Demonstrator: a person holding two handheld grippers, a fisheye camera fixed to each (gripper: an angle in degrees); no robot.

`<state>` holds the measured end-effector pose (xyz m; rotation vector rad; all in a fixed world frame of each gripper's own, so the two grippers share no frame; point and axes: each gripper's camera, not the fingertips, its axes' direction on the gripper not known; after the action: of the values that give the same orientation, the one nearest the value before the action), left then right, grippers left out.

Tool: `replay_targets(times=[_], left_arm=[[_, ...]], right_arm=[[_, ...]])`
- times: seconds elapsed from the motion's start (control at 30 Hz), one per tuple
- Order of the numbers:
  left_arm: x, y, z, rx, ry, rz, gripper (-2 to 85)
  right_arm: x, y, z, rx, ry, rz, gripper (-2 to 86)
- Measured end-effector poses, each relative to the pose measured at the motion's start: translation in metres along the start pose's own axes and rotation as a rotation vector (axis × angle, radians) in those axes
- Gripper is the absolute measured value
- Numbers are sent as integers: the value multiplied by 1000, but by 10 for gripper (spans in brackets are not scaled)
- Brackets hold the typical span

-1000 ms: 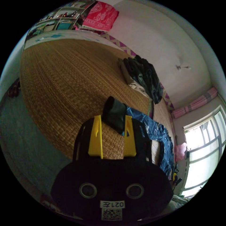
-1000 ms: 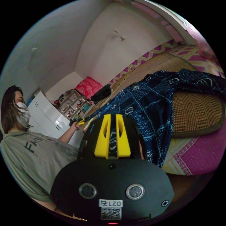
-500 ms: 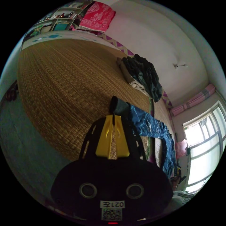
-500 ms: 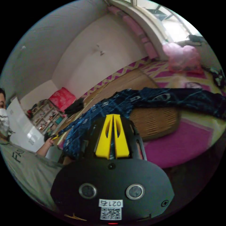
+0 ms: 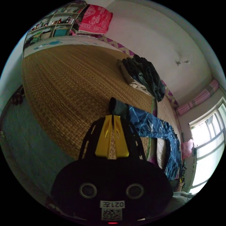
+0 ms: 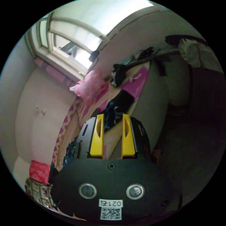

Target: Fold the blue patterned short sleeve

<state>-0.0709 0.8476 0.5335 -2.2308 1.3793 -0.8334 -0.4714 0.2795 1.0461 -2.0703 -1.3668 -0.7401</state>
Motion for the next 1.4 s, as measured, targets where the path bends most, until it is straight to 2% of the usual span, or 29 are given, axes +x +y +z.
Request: replay_targets(times=[0.23,0.47,0.57,0.63,0.77,0.87,1.0,1.13,1.27,1.4], left_arm=[[19,4,2,-13,-57,1,-10],[34,11,-1,-12,-32,-3,-10],[48,13,-3,-17,-51,7,-10],[60,16,-4,-16,-77,27,-10],[90,25,-6,-2,-138,78,-10],[112,32,-6,9,-177,128,-10],[138,45,-8,23,-170,155,-10],[153,56,-9,38,-116,126,-10],[178,68,-10,54,-97,122,-10],[212,80,-8,57,-121,159,-10]], right_arm=[[30,-34,23,-35,-75,144,114],[23,-31,35,-16,-60,184,38],[1,-20,23,54,-95,165,16],[-44,-13,10,102,-73,27,11],[-205,32,-10,179,-65,-435,6],[-329,91,-7,161,-142,-736,6],[-473,191,23,-4,-379,-1000,5],[-567,308,69,-218,-493,-1184,5],[-622,464,138,-429,-466,-1371,5],[-629,604,220,-631,-306,-1530,4]])
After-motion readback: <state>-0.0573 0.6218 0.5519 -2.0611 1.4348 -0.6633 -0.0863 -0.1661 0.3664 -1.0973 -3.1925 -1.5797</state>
